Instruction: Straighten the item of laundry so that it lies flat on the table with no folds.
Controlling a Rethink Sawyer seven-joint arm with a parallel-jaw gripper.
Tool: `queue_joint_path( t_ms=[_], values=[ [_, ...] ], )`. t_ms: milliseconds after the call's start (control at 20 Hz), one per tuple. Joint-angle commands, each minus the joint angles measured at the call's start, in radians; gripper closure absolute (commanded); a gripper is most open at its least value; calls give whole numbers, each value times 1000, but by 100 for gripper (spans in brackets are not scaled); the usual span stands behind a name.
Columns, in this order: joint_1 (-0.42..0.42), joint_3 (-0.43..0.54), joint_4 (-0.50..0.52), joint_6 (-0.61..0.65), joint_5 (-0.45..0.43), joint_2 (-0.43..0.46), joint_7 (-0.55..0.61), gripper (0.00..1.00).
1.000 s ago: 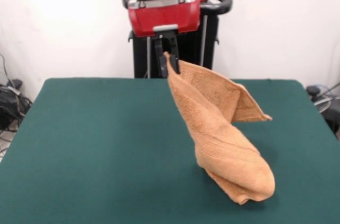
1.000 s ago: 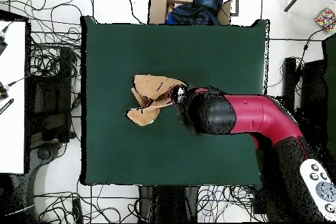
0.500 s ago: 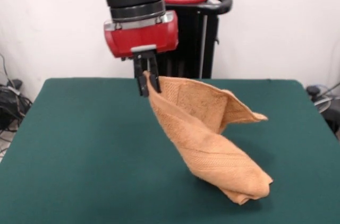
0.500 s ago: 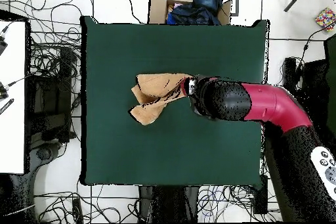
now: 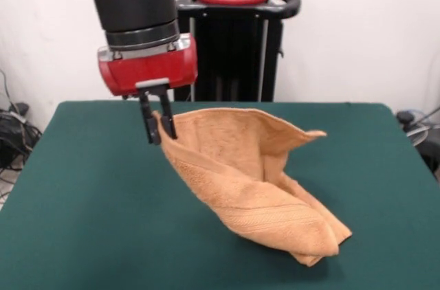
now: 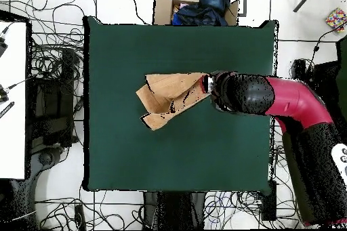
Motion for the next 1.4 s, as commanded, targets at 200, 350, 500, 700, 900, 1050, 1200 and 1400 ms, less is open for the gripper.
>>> queue_joint_path(
  t_ms=[200, 350, 500, 700, 900, 1050, 1200, 1400],
  values=[
    [-8, 59, -113, 132, -39, 47, -251, 100],
    [-8, 59, -144, 144, -41, 68, -274, 100],
    [-8, 57, -165, 151, -42, 83, -290, 100],
    [-9, 55, -175, 148, -44, 93, -300, 100],
    [-1, 50, -200, 151, -48, 116, -312, 100],
    [4, 47, -209, 146, -50, 126, -315, 100],
    [9, 46, -220, 150, -51, 133, -316, 100],
    [7, 49, -231, 164, -50, 139, -329, 100]
  ],
)
